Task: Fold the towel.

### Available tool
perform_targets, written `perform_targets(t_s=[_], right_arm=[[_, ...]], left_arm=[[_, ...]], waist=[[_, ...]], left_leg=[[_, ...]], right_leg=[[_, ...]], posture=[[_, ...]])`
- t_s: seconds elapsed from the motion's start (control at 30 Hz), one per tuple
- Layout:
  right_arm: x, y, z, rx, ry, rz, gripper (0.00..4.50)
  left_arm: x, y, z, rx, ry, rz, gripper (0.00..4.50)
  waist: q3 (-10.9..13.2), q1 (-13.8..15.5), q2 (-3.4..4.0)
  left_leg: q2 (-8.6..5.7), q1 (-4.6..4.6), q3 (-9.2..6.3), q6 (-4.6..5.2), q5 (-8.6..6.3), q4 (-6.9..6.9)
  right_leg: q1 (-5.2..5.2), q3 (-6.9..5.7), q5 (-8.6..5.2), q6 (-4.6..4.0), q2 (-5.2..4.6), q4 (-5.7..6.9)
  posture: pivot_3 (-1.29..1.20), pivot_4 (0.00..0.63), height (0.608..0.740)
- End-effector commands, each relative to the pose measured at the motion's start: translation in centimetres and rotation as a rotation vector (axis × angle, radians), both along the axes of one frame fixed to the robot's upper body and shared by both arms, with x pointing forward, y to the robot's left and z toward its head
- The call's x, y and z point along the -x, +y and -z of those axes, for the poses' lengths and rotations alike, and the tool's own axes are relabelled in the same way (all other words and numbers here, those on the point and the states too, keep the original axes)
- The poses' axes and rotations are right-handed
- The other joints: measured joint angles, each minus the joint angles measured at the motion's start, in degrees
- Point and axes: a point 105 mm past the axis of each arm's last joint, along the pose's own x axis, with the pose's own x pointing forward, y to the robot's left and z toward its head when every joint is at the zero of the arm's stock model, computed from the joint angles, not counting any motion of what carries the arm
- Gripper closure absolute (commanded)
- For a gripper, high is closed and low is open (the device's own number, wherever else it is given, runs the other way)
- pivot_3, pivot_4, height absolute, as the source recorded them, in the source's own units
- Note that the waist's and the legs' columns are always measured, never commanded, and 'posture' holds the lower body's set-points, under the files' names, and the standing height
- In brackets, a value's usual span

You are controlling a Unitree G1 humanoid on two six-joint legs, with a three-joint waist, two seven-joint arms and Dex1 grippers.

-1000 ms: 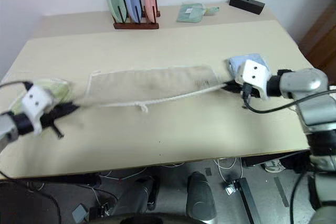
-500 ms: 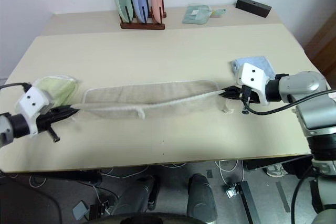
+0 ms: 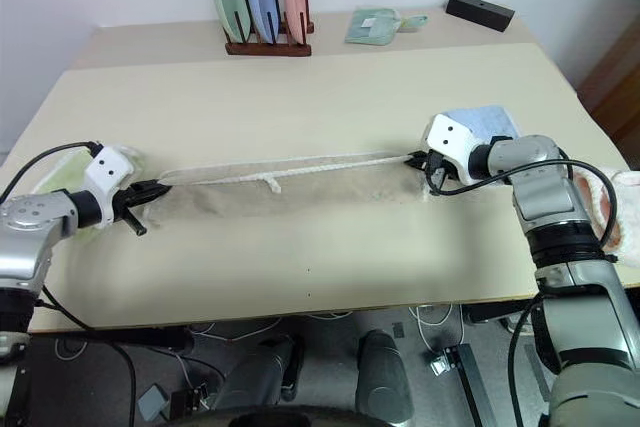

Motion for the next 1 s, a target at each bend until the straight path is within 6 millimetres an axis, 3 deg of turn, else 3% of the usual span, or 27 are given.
perform_targets(t_s=[0.03,0.2,0.23,0.33,0.47,0.73,0.9,1.0], right_arm=[[-1.1,0.0,-1.5,-0.015,-0.065,0.017,4.44],[-1.7,0.0,-1.4,-0.017,-0.071,0.026,4.44],[-1.8,0.0,-1.4,-0.022,-0.069,0.027,4.48],[-2.0,0.1,-1.6,-0.037,-0.071,0.032,3.63],[-2.8,-0.2,-2.0,-0.027,-0.118,0.073,1.7],[-4.1,-1.4,-2.3,-0.009,-0.196,0.198,1.7],[-3.2,-2.2,-3.2,-0.074,-0.199,0.216,1.7],[-1.4,-1.8,-3.8,-0.175,-0.137,0.179,0.85]], left_arm=[[-0.7,0.7,-0.9,-0.008,-0.041,-0.028,4.5],[-0.6,0.7,-0.3,0.023,-0.007,-0.027,4.5],[-0.6,0.8,-0.3,0.038,-0.001,-0.035,4.22],[-0.7,1.2,-0.5,0.042,-0.02,-0.062,3.17],[-1.7,1.7,-1.3,0.044,-0.094,-0.123,1.14],[-3.8,3.7,-2.5,0.152,-0.204,-0.36,1.14],[-3.0,2.5,-1.9,0.171,-0.203,-0.31,1.14],[-2.2,1.9,-2.5,0.204,-0.223,-0.277,1.08]], waist=[[0.0,-0.03,0.0],[0.0,-0.2,0.0],[0.0,-0.18,0.0],[0.0,-0.15,0.0],[0.0,-0.15,0.0],[-0.01,-0.16,-0.01],[-0.01,-0.27,-0.01],[-0.01,-0.11,-0.01]], left_leg=[[0.0,0.0,0.0,0.0,0.0,0.01],[0.0,0.0,-0.01,-0.01,0.01,0.0],[0.0,0.0,-0.01,-0.01,0.01,0.0],[0.0,0.0,-0.01,-0.01,0.01,0.01],[0.0,0.0,-0.02,-0.01,0.01,0.01],[-0.02,0.0,-0.04,-0.04,0.03,0.02],[-0.02,0.0,-0.01,-0.32,0.19,0.01],[-0.02,-0.02,-0.03,-0.31,0.18,0.02]], right_leg=[[0.0,0.0,0.0,0.0,0.0,0.01],[-0.01,0.0,0.01,0.0,0.01,0.02],[-0.01,0.0,0.01,0.0,0.01,0.02],[-0.01,0.0,0.02,0.0,0.01,0.03],[-0.01,0.0,0.02,0.0,0.01,0.04],[-0.01,0.0,0.05,0.01,0.01,0.04],[-0.01,0.01,0.05,0.02,0.0,0.03],[-0.01,0.01,0.06,0.02,0.0,0.02]], posture=[[0.0,0.15,0.74],[0.0,0.15,0.74],[0.0,0.15,0.74],[0.0,0.15,0.74],[0.0,0.15,0.74],[0.0,0.15,0.74],[0.0,0.15,0.74],[0.0,0.15,0.74]])
